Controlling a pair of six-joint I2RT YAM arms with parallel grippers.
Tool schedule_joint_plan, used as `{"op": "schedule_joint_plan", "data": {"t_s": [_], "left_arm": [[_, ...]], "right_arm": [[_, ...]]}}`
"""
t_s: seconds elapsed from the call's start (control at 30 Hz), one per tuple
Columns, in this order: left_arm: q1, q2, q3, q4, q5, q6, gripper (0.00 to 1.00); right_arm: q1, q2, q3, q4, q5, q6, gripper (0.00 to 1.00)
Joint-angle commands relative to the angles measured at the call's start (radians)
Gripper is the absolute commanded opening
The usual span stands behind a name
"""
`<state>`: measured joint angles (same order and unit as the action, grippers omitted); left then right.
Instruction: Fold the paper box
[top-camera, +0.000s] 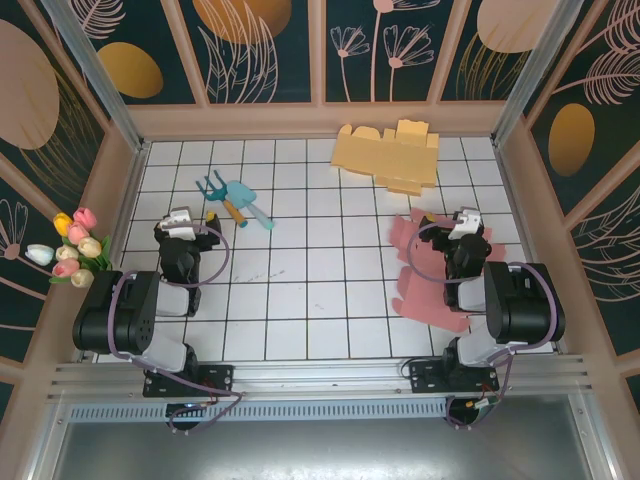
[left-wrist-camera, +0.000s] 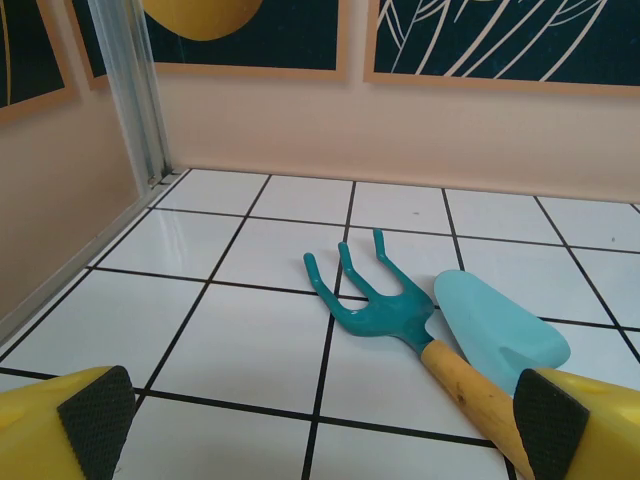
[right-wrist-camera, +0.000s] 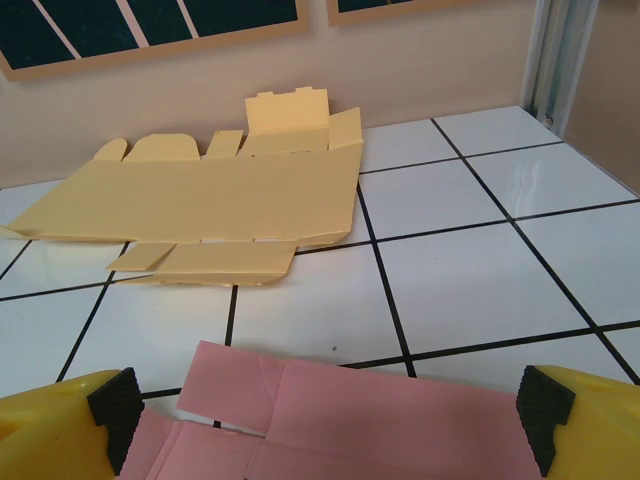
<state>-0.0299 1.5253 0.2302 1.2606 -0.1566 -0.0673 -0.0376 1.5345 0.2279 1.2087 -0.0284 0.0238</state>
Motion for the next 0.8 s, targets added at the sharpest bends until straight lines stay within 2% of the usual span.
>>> {"op": "schedule_joint_plan", "data": {"t_s": [0.0,0.77], "left_arm": [[0.005,-0.007,0.0,0.023,0.017,0.008,0.99],[0.024,-0.004,0.011,0.006,0.037,-0.008,0.99]], "right_arm": [[0.0,0.006,0.015,0.018,-0.021,-0.013,0.99],[-0.01,0.007,0.017,0.018,-0.038,-0.007,0.99]]}}
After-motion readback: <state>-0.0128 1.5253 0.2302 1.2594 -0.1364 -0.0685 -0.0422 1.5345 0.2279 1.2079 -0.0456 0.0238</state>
